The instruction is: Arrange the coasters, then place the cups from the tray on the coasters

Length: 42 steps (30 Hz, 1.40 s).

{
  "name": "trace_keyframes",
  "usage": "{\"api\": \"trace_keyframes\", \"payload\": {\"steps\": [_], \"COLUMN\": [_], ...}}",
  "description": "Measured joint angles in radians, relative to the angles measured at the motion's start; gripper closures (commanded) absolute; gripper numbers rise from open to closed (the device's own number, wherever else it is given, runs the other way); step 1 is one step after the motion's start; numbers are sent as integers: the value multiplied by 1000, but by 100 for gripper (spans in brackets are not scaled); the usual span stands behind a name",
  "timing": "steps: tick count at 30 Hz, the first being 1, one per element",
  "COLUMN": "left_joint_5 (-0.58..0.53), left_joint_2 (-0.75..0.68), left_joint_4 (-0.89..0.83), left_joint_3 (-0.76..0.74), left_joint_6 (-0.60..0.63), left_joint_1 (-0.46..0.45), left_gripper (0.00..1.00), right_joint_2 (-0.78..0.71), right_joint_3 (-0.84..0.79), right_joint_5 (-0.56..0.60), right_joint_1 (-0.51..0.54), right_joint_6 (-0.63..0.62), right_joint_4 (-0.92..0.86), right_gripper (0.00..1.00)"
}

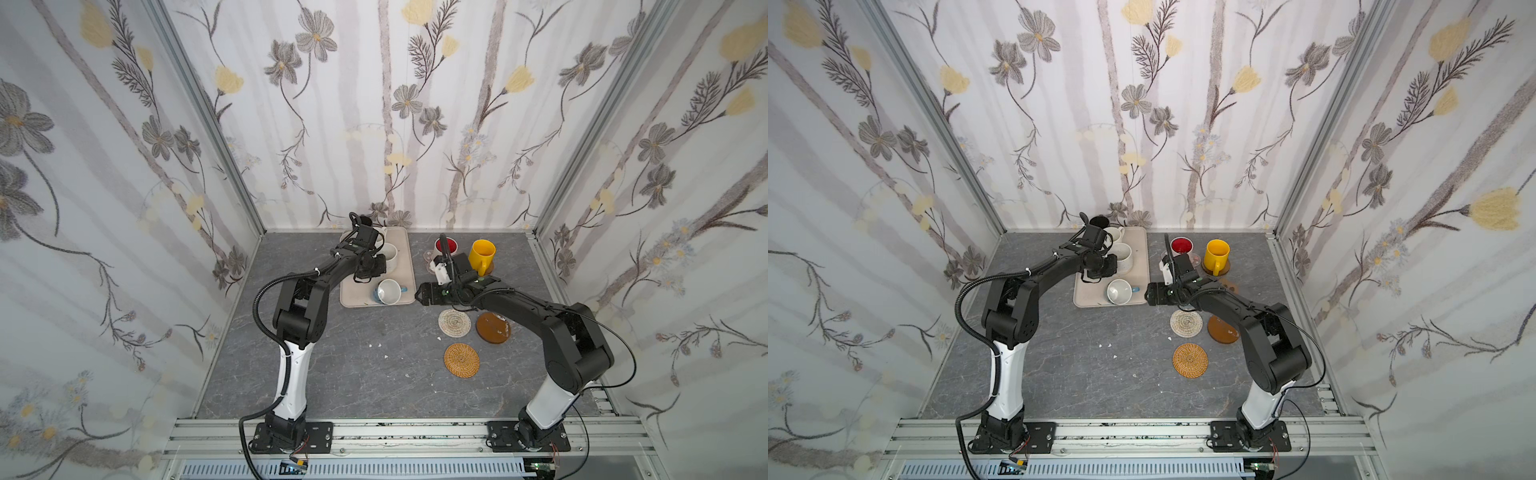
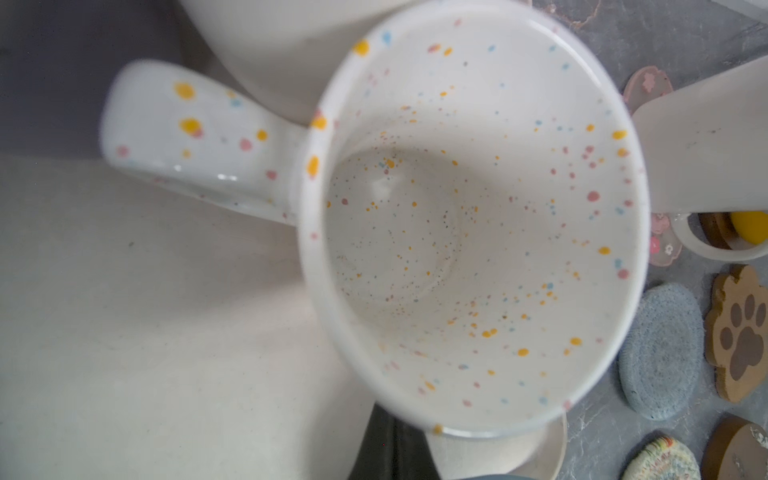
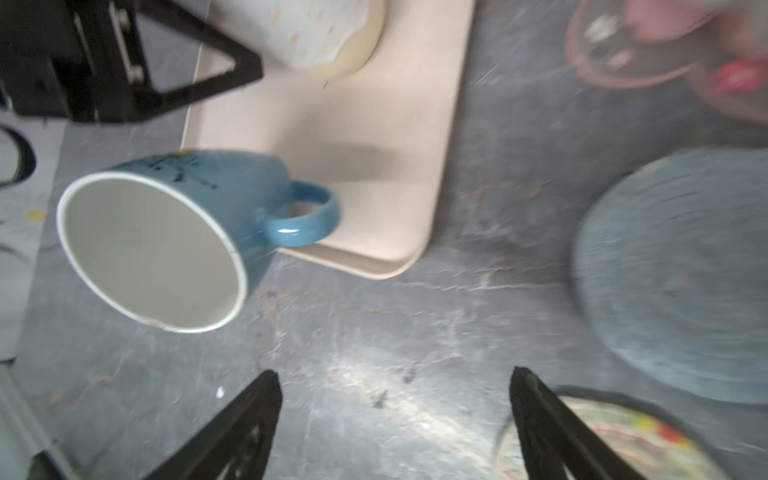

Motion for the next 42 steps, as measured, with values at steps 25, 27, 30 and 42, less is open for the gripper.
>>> {"api": "trace_keyframes", "payload": {"steps": [25, 27, 30, 42], "left_joint_5": [9, 8, 6, 23], "left_joint_2": [-9, -32, -77, -216], "left_joint_4": [5, 7, 10, 9], "left_joint_3": [-31, -47, -78, -190], "left_joint_6": [-8, -8, -8, -8], "left_joint_1": [3, 3, 6, 23], "left_gripper": [100, 100, 100, 100], "right_joint_2": [254, 270, 294, 361], "right_joint_3": [246, 271, 317, 642], "right_joint_5": [-165, -153, -166, 10], "right_joint_1": [49, 48, 48, 58], "right_joint_6": [116, 110, 90, -27], "right_joint_4": [144, 121, 93, -252], "right_gripper": [71, 81, 97, 100]}}
